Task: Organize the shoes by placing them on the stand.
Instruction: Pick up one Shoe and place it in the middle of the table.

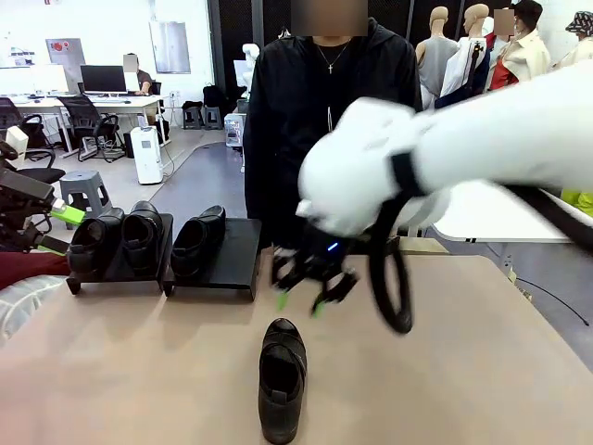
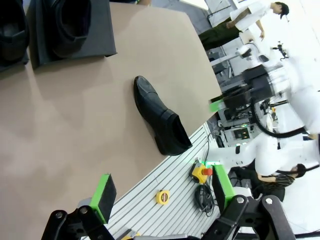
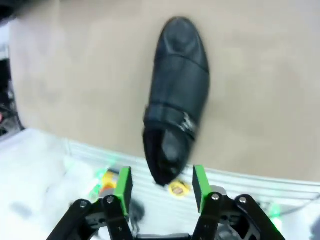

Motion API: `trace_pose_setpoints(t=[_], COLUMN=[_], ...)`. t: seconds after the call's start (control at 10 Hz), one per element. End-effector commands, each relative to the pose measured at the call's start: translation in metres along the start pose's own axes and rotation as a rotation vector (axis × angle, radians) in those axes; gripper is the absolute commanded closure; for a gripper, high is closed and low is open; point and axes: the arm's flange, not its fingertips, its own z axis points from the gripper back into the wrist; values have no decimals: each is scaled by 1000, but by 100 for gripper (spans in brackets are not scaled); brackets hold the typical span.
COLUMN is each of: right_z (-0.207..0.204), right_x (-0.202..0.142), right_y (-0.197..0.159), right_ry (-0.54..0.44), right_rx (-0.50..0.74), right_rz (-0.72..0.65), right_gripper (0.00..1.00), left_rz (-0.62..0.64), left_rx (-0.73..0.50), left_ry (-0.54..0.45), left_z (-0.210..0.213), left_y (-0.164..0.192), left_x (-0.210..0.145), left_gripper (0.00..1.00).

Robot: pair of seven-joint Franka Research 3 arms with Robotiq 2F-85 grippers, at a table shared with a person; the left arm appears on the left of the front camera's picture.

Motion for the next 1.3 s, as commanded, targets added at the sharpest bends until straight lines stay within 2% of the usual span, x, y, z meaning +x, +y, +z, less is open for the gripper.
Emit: trace_pose_setpoints(t=[0.0,0.1,0.2,0.4,0.5,0.6,0.8,0.9,1.0,1.2], right_z=[71,99,128,163,175,185,190,181,195,195], right_x=[-19,-26,-34,-49,-55,-63,-67,-63,-76,-76], right_y=[-95,-138,-190,-275,-312,-349,-386,-387,-388,-388], right_ry=[50,64,110,28,0,-74,-122,-174,-115,-115], right_rx=[2,29,128,198,273,365,535,505,433,433], right_rz=[-2,14,15,-46,-69,-54,-123,-156,-142,-142], right_gripper=[0,0,0,0,0,0,0,0,0,0], left_rz=[-14,-14,-14,-14,-14,-14,-14,-14,-14,-14], left_rx=[-2,-2,-2,-2,-2,-2,-2,-2,-2,-2], left_ry=[6,6,6,6,6,6,6,6,6,6], left_z=[2,2,2,2,2,2,2,2,2,2], left_y=[1,1,1,1,1,1,1,1,1,1], left_x=[-1,-1,-1,-1,-1,-1,-1,-1,-1,-1], left_gripper=[0,0,0,0,0,0,0,0,0,0])
